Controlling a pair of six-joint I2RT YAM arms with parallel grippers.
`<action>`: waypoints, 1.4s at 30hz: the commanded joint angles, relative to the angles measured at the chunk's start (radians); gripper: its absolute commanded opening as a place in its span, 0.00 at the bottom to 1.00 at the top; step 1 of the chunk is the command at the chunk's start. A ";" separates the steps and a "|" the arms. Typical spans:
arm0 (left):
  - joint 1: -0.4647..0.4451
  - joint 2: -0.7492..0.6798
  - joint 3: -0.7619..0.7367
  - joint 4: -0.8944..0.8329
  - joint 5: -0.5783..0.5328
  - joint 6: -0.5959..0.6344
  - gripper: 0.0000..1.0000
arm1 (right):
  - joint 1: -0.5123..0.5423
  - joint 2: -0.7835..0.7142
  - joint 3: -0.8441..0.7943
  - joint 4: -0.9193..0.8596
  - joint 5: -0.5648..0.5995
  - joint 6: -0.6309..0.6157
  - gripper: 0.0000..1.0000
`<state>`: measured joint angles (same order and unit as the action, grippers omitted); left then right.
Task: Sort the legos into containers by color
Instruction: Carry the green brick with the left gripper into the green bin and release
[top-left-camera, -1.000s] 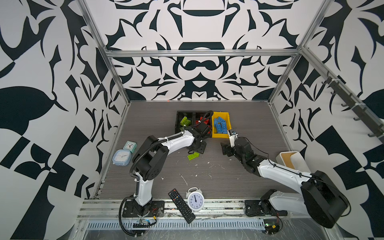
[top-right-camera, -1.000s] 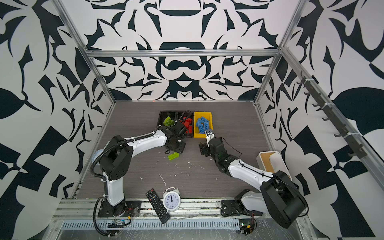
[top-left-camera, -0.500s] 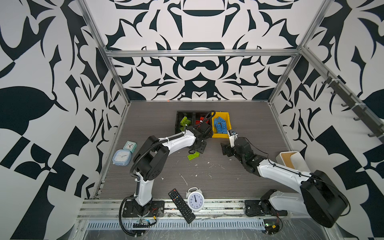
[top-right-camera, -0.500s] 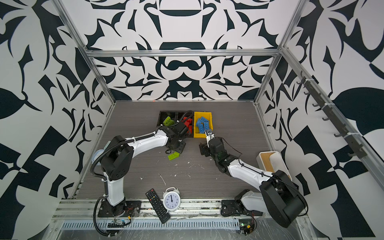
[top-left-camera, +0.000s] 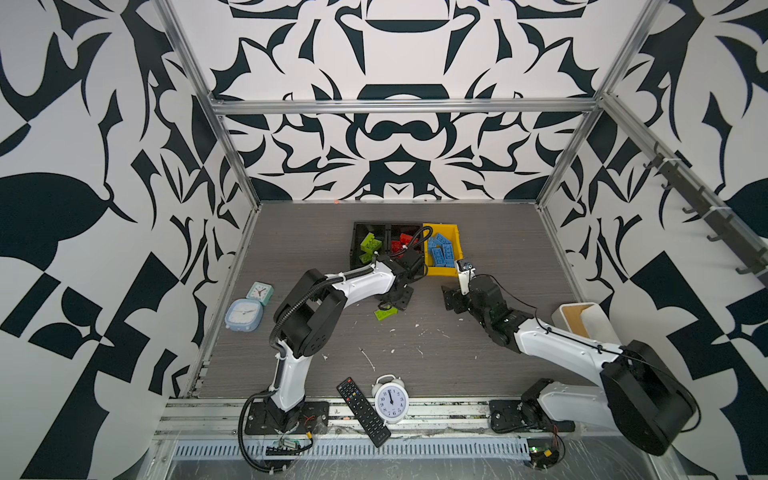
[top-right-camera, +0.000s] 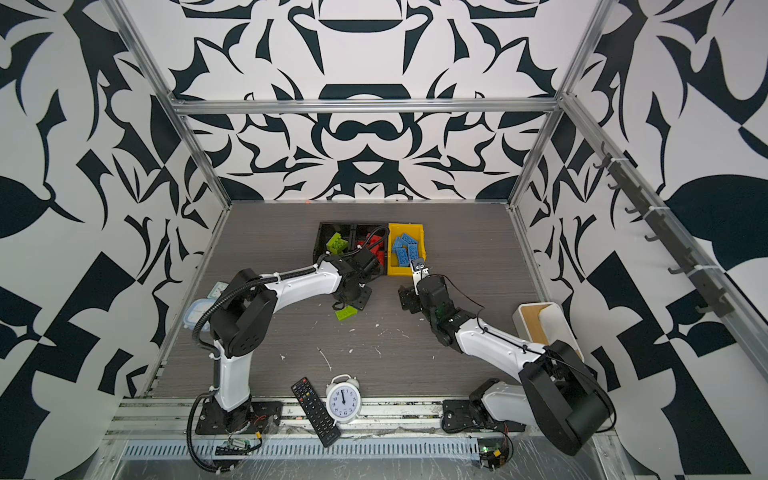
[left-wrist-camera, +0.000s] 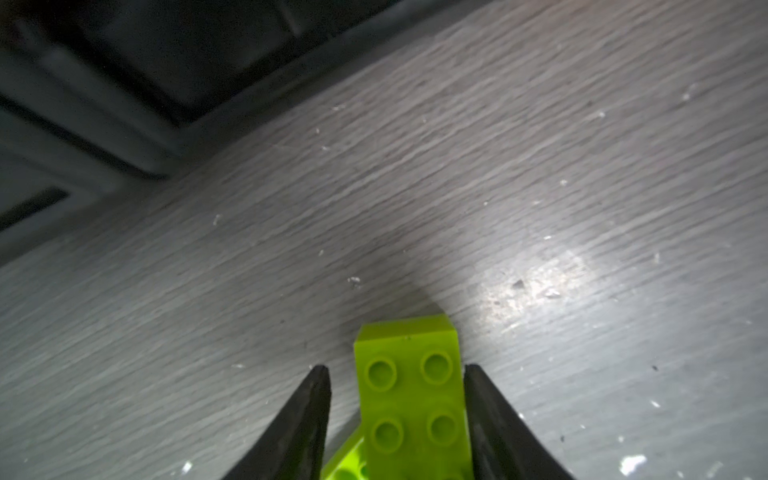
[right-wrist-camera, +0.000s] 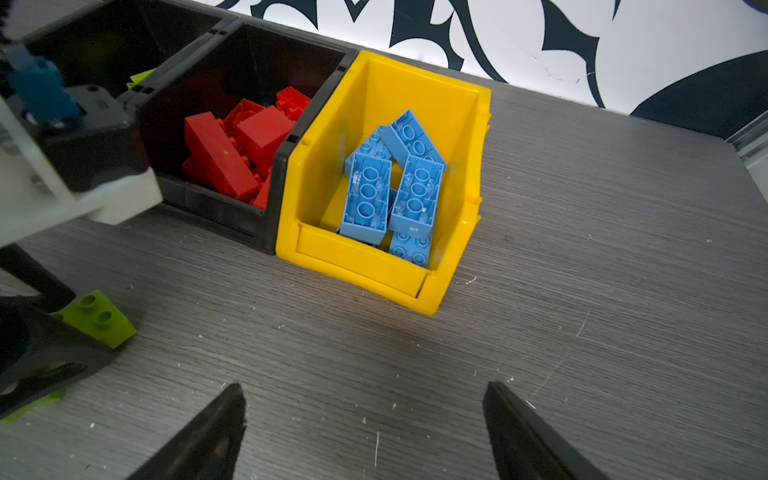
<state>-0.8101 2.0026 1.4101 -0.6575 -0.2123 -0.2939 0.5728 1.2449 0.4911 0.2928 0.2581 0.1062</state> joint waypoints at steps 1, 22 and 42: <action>-0.004 0.018 0.034 -0.039 -0.012 0.006 0.52 | 0.000 -0.004 0.034 0.003 0.015 0.006 0.92; 0.034 -0.180 -0.029 0.014 -0.013 0.030 0.27 | 0.000 -0.001 0.035 0.002 0.014 0.005 0.92; 0.361 -0.141 0.078 0.272 0.088 0.224 0.21 | 0.000 0.001 0.037 0.001 0.014 0.005 0.92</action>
<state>-0.4633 1.7996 1.4319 -0.4118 -0.1467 -0.1112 0.5728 1.2453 0.4911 0.2920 0.2581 0.1062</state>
